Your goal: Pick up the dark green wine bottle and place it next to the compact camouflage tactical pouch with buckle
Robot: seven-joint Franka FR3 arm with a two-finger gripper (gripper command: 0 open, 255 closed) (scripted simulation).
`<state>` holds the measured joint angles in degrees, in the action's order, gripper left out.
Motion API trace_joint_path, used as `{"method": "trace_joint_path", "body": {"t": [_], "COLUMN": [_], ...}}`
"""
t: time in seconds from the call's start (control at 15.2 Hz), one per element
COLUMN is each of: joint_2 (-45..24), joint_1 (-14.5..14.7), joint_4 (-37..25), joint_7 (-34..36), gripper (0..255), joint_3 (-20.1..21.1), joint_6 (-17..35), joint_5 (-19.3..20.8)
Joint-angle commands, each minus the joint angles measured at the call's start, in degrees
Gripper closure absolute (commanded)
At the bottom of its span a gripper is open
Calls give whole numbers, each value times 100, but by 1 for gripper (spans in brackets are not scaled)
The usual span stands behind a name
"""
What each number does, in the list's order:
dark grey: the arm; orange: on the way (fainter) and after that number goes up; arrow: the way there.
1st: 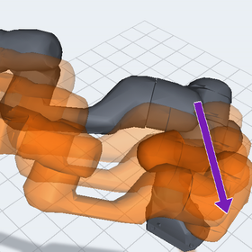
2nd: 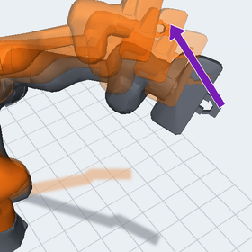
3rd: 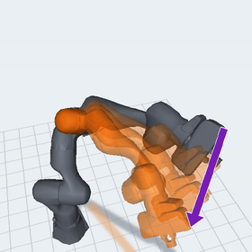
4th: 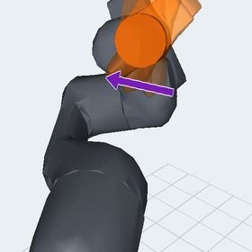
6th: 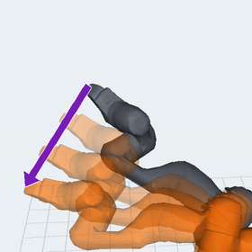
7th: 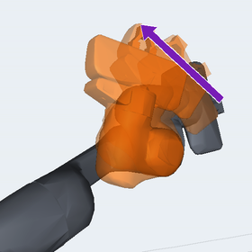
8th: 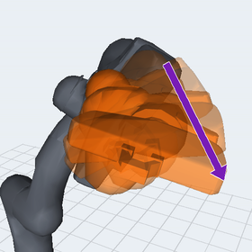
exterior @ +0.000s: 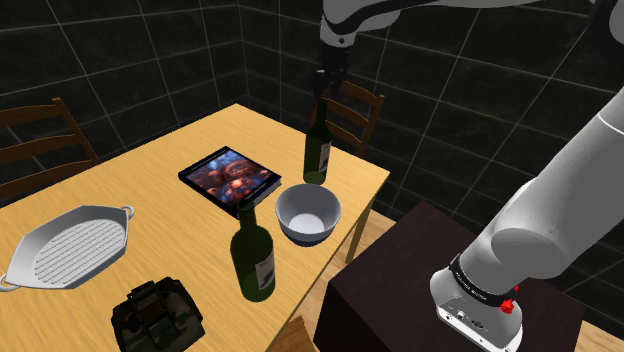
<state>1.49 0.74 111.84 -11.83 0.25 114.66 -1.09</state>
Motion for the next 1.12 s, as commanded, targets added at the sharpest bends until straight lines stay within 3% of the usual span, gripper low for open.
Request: {"method": "trace_joint_path", "body": {"t": [0.0,0.33,0.79,0.86,1.06], "joint_2": [-120,-232,-233,-233,-232], "joint_1": [0,2,2,2,2], "joint_4": [16,237,236,236,236], "joint_7": [-4,-5,-5,-5,-5], "gripper": [0,0,0,255,255], "joint_3": [0,3,3,3,3], "joint_6": [131,465,463,463,463], "joint_5": [6,3,3,3,3]}}
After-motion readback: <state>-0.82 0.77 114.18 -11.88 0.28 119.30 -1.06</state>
